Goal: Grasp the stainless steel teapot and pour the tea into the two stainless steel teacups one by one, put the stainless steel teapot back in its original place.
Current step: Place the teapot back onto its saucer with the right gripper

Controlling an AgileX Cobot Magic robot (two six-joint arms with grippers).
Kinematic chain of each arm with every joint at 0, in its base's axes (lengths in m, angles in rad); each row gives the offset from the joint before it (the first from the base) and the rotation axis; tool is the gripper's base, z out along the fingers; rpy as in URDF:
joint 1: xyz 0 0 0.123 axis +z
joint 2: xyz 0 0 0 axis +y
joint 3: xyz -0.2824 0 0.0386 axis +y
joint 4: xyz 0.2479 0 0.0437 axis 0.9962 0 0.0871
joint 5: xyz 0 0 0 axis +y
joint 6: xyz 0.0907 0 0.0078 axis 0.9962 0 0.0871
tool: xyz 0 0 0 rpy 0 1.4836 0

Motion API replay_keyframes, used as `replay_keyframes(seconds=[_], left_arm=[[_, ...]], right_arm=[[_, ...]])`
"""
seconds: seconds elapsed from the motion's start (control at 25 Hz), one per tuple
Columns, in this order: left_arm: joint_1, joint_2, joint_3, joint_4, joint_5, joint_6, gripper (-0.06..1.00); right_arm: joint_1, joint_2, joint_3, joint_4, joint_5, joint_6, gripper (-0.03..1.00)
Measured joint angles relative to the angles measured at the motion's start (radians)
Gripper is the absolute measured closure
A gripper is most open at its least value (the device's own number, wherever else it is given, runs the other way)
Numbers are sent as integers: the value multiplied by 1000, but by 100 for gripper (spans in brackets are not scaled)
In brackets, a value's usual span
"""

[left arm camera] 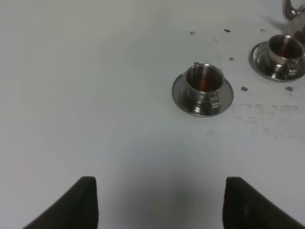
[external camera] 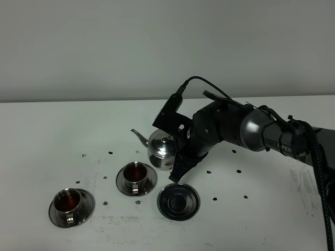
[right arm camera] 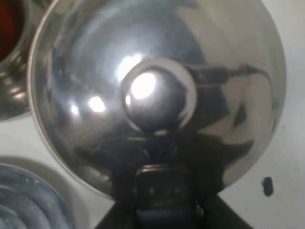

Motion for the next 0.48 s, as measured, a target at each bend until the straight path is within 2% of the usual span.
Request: replay_keyframes(seconds=[0.32, 0.48], left_arm=[[0, 0, 0, 0, 0, 0, 33], [0, 0, 0, 0, 0, -1, 33]], right_arm=[[-3, -3, 0, -3, 14, -12, 76], [-4, -32, 0, -8, 73, -14, 76]])
